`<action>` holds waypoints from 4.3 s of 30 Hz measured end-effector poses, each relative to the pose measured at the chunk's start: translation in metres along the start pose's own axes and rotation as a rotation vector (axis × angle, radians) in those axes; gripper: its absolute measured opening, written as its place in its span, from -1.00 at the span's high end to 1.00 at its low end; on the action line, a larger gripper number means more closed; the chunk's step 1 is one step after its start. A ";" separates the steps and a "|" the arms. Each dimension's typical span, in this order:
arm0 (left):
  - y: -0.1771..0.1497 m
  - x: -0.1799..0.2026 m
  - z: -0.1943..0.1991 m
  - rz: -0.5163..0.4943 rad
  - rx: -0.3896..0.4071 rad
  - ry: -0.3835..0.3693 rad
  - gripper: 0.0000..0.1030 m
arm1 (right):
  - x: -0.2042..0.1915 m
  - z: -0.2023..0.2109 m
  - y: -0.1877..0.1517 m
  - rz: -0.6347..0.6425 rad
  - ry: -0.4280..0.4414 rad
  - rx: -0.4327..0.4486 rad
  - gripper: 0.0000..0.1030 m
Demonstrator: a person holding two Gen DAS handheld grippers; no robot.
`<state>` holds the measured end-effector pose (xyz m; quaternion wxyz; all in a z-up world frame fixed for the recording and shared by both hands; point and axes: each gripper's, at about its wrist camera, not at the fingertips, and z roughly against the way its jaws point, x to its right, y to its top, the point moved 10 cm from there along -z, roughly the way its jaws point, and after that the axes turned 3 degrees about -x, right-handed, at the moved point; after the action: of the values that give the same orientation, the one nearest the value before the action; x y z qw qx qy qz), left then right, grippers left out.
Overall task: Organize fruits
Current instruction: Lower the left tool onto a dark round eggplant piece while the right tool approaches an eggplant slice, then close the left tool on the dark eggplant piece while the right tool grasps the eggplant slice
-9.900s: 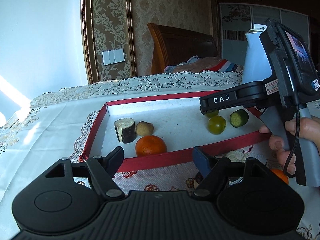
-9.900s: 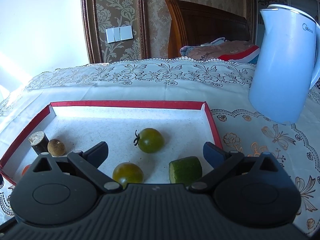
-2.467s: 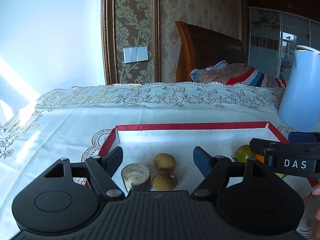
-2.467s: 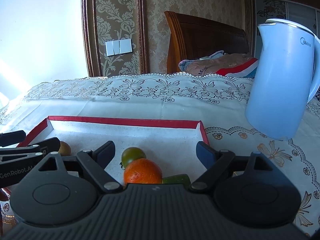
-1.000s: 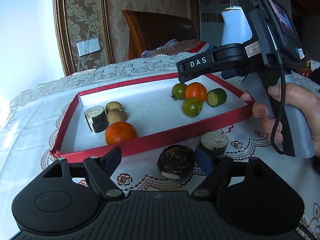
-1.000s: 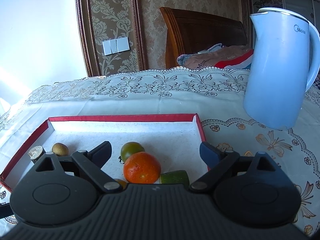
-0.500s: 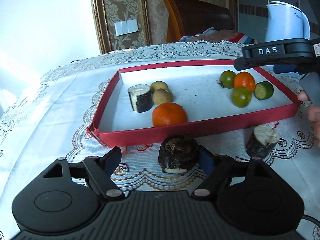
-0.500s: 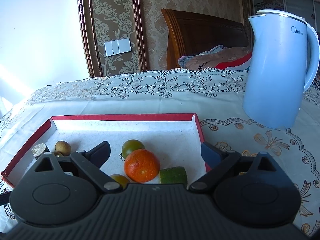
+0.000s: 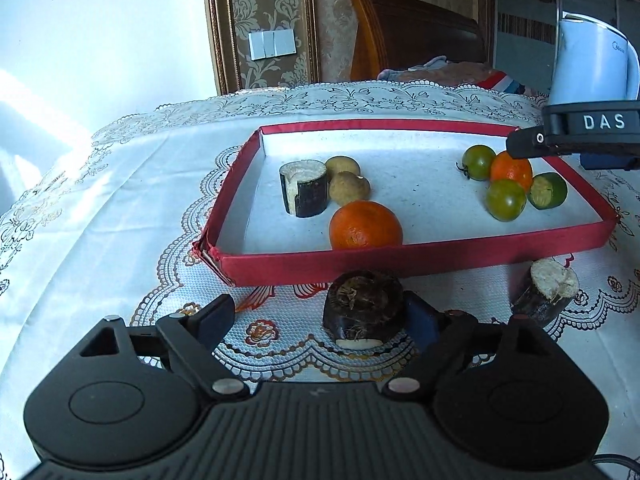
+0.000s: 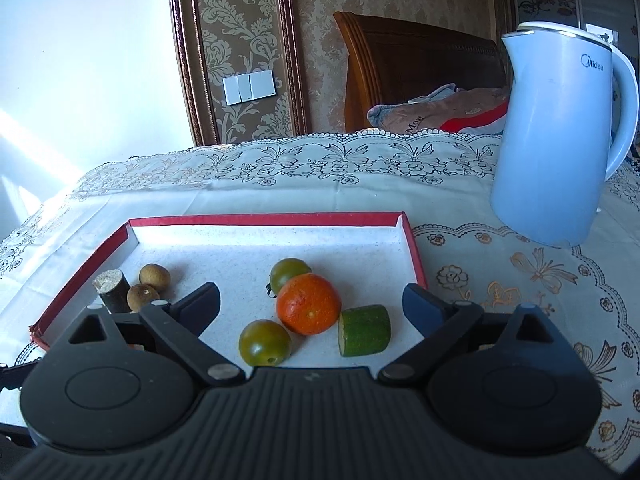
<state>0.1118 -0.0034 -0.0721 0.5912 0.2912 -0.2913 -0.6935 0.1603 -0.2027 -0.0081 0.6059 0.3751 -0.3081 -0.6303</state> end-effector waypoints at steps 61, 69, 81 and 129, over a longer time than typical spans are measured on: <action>0.001 0.000 -0.001 0.000 0.002 0.003 -0.76 | -0.044 0.060 -0.078 0.202 0.072 -0.052 -0.14; 0.001 0.000 -0.001 0.002 0.001 0.002 -0.76 | -0.059 0.057 -0.082 0.193 0.136 -0.096 -0.15; 0.001 0.000 -0.001 0.000 0.002 0.003 -0.76 | -0.067 0.043 -0.097 0.243 0.143 -0.150 0.16; -0.001 0.031 0.014 -0.139 0.068 -0.084 0.25 | -0.059 0.051 -0.091 0.192 0.138 -0.079 0.41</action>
<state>0.0963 -0.0335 -0.0650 0.5187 0.3012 -0.3184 -0.7341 0.0681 -0.1408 -0.0518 0.6976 0.3621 -0.2750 -0.5537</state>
